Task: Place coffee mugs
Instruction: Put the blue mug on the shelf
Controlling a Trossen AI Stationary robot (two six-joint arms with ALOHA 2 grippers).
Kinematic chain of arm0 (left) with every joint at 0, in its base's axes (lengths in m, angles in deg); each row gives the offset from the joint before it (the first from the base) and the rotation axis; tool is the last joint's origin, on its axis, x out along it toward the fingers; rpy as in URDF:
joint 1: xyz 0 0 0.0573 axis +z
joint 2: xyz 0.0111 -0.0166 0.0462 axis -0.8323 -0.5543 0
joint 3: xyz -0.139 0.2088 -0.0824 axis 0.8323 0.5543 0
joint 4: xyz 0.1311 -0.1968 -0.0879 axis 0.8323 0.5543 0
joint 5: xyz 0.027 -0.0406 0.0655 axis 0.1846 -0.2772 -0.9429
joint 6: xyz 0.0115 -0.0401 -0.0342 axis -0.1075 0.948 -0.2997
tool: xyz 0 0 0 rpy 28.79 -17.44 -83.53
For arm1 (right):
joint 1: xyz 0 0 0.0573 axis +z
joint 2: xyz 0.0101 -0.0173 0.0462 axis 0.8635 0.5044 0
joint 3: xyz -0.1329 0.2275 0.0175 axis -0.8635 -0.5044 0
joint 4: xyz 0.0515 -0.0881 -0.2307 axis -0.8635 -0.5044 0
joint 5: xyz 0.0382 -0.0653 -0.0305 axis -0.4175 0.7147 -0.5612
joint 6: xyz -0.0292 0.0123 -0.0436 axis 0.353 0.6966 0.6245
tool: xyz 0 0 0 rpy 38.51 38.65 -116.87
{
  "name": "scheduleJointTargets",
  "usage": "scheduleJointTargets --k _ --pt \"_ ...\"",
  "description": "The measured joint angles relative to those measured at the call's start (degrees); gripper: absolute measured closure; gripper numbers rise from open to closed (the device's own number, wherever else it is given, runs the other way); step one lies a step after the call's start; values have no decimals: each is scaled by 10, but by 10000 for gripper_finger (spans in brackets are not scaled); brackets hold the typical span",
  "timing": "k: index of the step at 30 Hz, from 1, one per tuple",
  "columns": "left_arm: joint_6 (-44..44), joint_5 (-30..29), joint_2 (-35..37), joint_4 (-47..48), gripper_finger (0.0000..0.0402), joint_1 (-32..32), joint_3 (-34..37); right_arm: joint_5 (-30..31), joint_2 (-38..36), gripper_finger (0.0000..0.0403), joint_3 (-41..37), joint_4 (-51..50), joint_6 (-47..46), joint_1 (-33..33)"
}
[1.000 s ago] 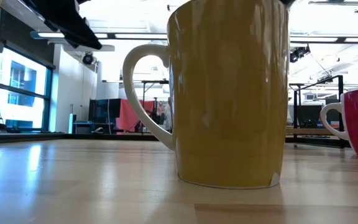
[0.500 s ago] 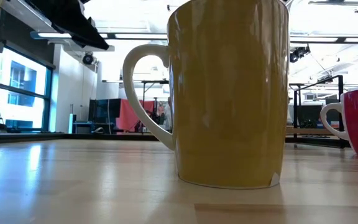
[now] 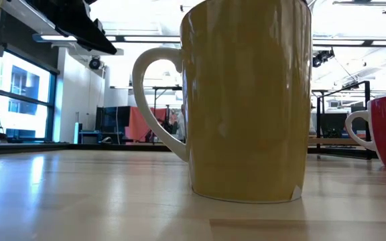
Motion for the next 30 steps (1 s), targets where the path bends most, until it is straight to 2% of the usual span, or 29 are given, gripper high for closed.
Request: scheduleJointTargets --k 19,26,30 --pt "0 0 0 -1 286 0 0 -2 55 284 0 26 -5 0" --pt "0 0 0 0 286 0 0 -47 81 284 0 43 -5 0" --pt "-12 2 0 -1 286 0 0 -47 88 284 0 43 -9 0"
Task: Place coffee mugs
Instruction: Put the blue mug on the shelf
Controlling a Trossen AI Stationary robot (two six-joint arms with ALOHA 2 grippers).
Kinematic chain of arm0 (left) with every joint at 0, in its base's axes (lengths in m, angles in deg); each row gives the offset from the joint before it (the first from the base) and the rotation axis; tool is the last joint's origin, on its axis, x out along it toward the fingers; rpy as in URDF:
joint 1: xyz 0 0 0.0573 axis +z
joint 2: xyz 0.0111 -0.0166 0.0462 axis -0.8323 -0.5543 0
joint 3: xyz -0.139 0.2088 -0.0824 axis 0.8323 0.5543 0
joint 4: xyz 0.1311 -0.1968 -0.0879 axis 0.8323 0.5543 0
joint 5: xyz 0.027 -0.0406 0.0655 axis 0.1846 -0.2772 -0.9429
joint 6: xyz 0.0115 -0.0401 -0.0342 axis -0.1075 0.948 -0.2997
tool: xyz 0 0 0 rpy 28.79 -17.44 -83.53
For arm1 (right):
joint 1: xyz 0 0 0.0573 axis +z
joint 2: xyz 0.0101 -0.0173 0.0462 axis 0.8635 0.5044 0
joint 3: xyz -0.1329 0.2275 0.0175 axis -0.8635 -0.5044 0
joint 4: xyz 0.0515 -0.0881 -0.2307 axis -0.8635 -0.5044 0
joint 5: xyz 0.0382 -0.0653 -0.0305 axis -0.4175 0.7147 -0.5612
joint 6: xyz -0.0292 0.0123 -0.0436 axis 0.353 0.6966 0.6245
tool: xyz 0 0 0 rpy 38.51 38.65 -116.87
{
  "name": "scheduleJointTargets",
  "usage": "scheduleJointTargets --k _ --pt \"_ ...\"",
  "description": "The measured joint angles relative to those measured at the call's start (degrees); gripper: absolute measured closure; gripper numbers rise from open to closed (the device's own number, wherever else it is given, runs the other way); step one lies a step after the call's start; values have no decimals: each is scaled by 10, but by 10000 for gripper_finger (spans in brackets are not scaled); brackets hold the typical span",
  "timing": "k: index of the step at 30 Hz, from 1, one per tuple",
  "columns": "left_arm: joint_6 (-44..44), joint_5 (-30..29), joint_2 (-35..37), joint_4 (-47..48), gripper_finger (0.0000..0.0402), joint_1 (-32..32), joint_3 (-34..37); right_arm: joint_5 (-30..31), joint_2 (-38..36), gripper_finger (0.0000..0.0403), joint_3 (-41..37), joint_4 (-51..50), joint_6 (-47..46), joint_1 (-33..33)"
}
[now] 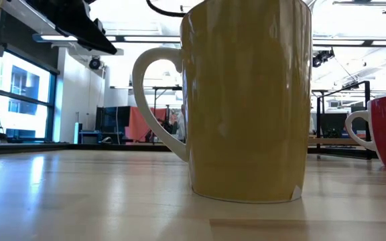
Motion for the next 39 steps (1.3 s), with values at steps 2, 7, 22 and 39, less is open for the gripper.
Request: scheduleJointTargets --k 2,7,22,39 --pt "-25 0 0 -3 286 0 0 2 0 284 0 2 -17 0" --pt "-41 0 0 -3 286 0 0 39 0 284 0 5 -44 -1" --pt "-31 0 0 -3 286 0 0 37 30 376 1 -14 -88 -4" --pt "-33 0 0 2 286 0 0 101 -58 398 -1 -22 -118 20"
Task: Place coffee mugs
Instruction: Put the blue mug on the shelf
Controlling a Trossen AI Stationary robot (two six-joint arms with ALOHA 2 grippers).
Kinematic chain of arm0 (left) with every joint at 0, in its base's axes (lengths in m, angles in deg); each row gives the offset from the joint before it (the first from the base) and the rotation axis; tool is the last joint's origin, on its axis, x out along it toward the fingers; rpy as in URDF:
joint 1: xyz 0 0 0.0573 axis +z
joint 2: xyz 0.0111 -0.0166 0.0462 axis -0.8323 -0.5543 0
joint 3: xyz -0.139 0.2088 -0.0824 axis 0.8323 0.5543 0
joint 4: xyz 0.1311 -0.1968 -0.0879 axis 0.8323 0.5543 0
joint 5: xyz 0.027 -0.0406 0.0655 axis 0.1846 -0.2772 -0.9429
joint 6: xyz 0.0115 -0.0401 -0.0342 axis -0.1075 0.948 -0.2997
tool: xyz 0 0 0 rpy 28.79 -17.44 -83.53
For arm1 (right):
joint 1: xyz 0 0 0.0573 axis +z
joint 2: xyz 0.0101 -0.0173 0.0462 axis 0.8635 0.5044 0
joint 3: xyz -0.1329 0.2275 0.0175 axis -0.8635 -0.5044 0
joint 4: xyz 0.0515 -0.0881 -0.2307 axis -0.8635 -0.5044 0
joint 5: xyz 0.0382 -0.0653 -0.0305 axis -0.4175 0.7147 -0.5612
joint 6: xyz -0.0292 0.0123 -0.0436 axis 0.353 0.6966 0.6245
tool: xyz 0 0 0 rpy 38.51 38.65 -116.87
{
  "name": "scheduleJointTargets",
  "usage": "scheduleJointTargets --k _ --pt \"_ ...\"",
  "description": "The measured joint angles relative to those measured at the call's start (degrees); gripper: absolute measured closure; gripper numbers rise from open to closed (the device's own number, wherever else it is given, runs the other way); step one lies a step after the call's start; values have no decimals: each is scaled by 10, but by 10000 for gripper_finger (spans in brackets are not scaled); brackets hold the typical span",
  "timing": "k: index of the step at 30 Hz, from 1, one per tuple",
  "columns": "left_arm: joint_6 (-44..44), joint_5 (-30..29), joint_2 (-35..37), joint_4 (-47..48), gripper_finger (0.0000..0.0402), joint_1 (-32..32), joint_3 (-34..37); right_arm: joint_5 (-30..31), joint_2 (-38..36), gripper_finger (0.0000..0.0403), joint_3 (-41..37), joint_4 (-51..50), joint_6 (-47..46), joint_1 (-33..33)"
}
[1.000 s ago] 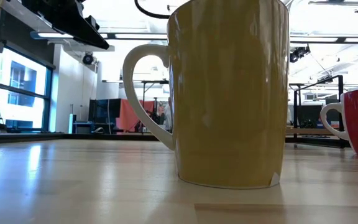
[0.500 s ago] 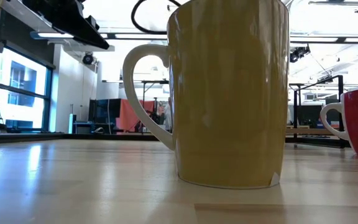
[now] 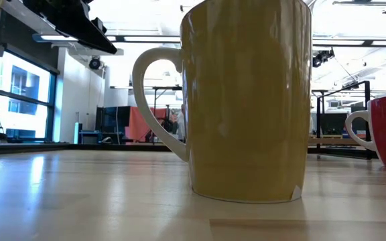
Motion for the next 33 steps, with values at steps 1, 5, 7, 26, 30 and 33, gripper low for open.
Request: scheduleJointTargets --k 1,5,7,26,30,33 --pt "0 0 0 0 286 0 0 11 -10 398 0 -7 -2 3" --pt "0 0 0 0 286 0 0 49 -49 398 1 -24 -14 8" --pt "0 0 0 0 286 0 0 71 -67 398 1 -40 -19 9" --pt "2 0 0 -1 286 0 0 287 -213 398 2 -213 -84 -76" --pt "2 0 0 -1 286 0 0 291 -208 398 2 -238 -102 -118" --pt "2 0 0 -1 286 0 0 291 -208 398 2 -240 -102 -148"
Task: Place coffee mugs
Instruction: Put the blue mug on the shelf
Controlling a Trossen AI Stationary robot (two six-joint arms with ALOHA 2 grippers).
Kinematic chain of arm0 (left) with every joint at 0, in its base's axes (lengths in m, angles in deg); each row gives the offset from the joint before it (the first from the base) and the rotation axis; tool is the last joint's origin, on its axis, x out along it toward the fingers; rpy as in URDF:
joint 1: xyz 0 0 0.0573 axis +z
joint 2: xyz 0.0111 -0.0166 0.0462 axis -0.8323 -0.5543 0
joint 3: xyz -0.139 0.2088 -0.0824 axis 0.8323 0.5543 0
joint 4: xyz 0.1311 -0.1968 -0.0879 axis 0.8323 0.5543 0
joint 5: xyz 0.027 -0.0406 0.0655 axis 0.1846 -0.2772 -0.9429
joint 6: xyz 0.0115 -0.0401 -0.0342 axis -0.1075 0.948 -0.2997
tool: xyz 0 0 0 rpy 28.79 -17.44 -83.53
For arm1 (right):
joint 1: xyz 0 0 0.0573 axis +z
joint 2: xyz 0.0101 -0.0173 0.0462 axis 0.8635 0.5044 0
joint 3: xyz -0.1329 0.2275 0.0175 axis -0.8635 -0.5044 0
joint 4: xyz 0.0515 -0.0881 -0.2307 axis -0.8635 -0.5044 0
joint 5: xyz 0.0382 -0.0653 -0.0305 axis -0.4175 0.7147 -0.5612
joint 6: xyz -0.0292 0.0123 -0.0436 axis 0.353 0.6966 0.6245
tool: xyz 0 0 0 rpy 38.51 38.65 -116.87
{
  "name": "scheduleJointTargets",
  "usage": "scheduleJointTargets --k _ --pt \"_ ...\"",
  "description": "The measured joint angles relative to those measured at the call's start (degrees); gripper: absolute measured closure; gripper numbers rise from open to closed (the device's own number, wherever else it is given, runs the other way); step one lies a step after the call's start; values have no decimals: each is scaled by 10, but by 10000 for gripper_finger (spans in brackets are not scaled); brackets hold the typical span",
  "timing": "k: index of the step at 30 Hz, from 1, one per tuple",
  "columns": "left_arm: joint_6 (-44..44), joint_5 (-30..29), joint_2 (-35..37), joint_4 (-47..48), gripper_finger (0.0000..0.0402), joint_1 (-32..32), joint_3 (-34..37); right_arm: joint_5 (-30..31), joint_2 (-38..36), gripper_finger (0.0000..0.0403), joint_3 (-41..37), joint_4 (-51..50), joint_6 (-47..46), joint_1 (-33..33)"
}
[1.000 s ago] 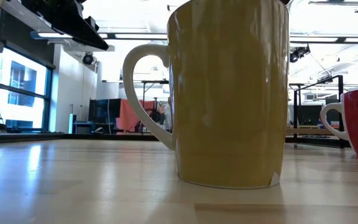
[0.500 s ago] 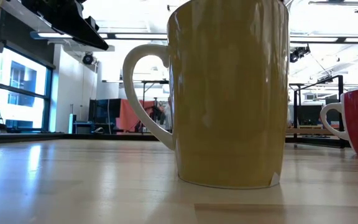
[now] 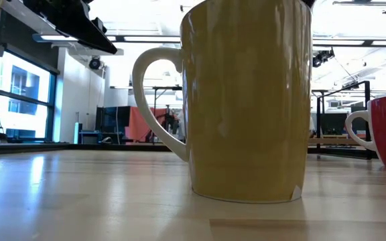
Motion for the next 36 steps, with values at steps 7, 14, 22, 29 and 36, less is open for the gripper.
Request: scheduleJointTargets --k 7,14,22,29,36 --pt "0 0 0 0 286 0 0 -26 0 398 -6 -11 -18 -55" --pt "0 0 0 0 286 0 0 -52 25 398 -24 -17 -32 -62" --pt "0 0 0 0 286 0 0 -43 73 399 -28 -7 -43 -67" --pt "0 0 0 0 286 0 0 -49 108 399 -28 11 -45 -66" --pt "0 0 0 0 286 0 0 -76 115 399 -28 45 -42 -67"
